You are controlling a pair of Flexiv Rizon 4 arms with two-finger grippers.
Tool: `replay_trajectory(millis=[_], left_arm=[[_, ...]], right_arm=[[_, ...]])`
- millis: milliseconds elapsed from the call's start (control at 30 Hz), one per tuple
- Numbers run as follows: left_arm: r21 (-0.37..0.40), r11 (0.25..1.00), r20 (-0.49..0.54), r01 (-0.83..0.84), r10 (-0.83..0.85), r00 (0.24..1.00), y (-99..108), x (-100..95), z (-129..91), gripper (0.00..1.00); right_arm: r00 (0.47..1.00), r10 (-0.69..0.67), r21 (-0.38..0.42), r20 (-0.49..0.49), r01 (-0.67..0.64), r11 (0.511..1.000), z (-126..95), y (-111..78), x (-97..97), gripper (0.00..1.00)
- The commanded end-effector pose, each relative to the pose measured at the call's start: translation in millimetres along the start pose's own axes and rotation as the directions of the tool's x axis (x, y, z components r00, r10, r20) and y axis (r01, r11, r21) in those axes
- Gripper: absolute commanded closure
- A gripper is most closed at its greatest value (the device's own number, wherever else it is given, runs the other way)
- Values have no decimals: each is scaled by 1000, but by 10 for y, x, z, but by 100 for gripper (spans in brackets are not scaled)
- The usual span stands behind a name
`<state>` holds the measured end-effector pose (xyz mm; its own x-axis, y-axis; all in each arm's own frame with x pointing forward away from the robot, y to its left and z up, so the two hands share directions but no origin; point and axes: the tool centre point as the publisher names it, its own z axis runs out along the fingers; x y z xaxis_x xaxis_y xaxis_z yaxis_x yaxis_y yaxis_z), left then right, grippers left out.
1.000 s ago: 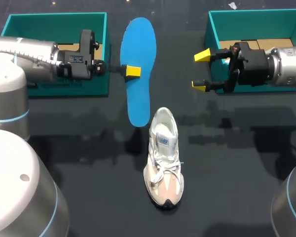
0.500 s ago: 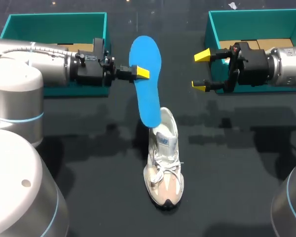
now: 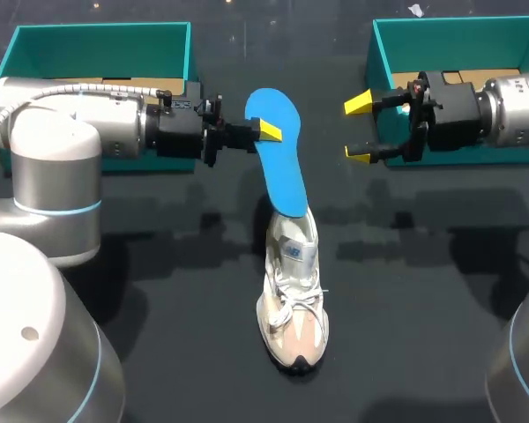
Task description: Take the shoe out of the shoebox, open the shoe tongue, remove and reinsert the insole, then place the shoe into the shoebox
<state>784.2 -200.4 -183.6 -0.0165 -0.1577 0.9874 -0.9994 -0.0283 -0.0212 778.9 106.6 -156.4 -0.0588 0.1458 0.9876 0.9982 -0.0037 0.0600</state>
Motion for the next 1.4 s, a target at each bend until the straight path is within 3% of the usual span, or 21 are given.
replay_trajectory(millis=[33, 333, 633, 700, 867, 1400], left_arm=[[0, 999, -20, 32, -32, 999, -31, -61, 65, 100], [30, 996, -38, 82, -81, 996, -114, -103, 129, 100], [30, 996, -38, 82, -81, 996, -114, -103, 129, 100], [30, 996, -38, 82, -81, 996, -114, -103, 129, 100], [30, 996, -38, 82, -81, 996, -114, -103, 129, 100], [30, 996, -38, 82, -81, 996, -114, -103, 129, 100]], right_arm=[[994, 1, -1, 105, 0, 1000, -66, -74, 194, 0], [924, 38, 16, 381, -48, 999, -27, -125, 501, 0], [736, 79, -2, 673, -105, 994, 120, -109, 803, 0], [658, 101, -22, 746, -128, 992, 177, -91, 895, 0], [529, 134, -56, 838, -160, 986, 263, -65, 1035, 0], [269, 68, -28, 961, -152, 988, 648, -139, 1299, 0]])
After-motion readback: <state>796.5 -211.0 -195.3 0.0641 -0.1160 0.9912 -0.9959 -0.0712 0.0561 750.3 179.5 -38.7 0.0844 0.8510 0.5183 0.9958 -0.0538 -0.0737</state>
